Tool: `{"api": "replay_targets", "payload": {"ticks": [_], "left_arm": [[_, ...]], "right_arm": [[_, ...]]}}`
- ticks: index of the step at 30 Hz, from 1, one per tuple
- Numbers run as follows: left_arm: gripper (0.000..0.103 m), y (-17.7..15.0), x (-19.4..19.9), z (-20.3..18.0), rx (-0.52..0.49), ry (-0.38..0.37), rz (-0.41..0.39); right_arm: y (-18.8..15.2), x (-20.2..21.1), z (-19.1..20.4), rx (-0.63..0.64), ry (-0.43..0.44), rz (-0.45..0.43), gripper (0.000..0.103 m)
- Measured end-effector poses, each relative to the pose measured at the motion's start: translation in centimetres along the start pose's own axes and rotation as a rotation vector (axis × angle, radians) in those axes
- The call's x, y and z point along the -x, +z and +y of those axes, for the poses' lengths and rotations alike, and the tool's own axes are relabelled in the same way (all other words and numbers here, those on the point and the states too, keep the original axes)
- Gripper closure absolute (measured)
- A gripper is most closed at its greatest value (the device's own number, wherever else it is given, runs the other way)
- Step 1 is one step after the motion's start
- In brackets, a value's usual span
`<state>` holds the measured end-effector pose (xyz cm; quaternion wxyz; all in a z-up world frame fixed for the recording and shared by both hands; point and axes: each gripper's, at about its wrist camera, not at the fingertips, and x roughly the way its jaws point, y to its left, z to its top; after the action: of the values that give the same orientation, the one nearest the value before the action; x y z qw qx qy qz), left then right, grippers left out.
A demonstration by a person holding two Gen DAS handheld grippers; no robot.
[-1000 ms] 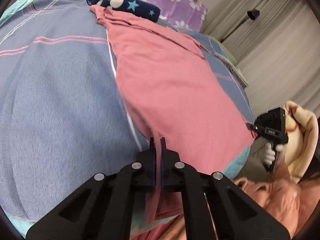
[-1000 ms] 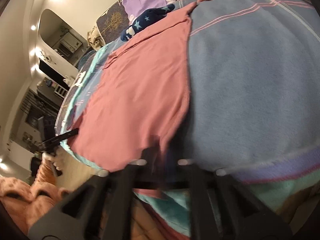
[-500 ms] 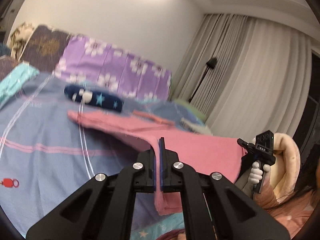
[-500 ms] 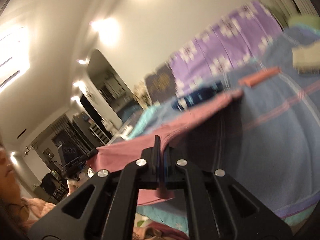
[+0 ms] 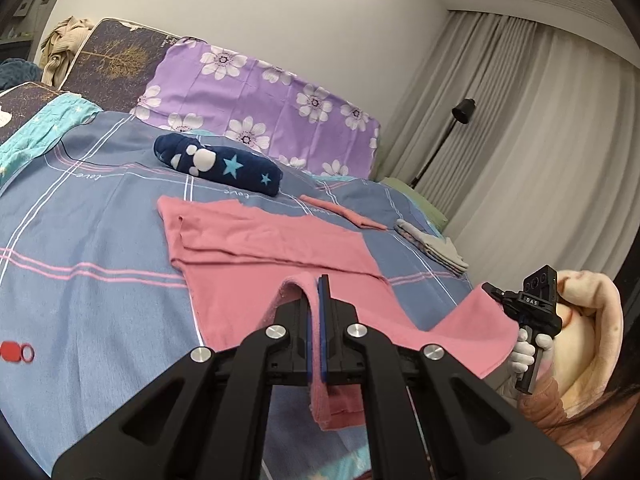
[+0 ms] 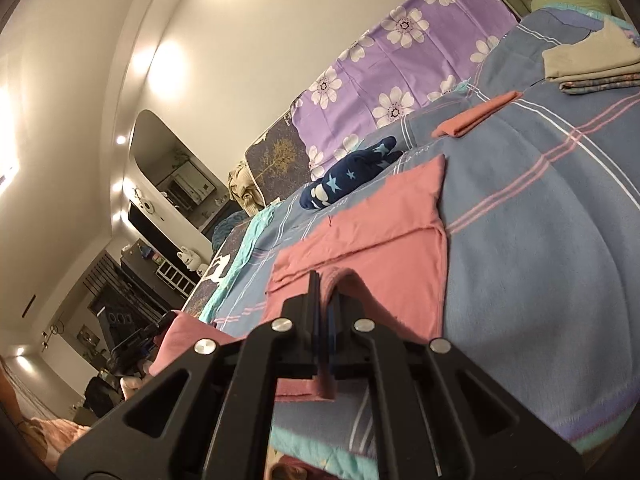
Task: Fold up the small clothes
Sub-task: 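Lift the hem and fold it toward the collar with both grippers, then lower the folded hem onto the shirt and open both grippers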
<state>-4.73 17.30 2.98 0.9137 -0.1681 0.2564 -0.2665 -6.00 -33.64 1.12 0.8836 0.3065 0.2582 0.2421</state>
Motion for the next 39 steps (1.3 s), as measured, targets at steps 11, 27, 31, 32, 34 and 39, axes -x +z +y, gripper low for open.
{"api": "replay_targets", "payload": {"ticks": [11,27,31,32,34,39], "left_arm": [[0.101,7.4,-7.6,3.6,0.042,0.059,-0.011],[0.101,5.9,-24.6,17.0,0.212,0.23,0.23],[0.1,5.9,-23.3,16.8,0.224,0.202,0.221],[0.097,5.9,-22.9,16.5,0.223,0.198,0.224],[0.093,5.5,-22.2,15.9,0.212,0.189,0.235],[0.097,4.0,-21.0,14.6,0.175,0.192,0.28]], "right_arm": [[8.9,-10.3,-2.0,-0.004,-0.075,-0.01,0.099],[9.1,-25.4,-13.4,-0.113,-0.316,0.194,0.096],[8.8,-24.3,-12.5,-0.08,-0.297,0.214,0.09],[8.6,-23.9,-12.1,-0.07,-0.293,0.222,0.085],[8.1,-23.3,-11.3,-0.039,-0.292,0.238,0.08],[7.2,-22.4,-9.6,0.051,-0.328,0.267,0.098]]}}
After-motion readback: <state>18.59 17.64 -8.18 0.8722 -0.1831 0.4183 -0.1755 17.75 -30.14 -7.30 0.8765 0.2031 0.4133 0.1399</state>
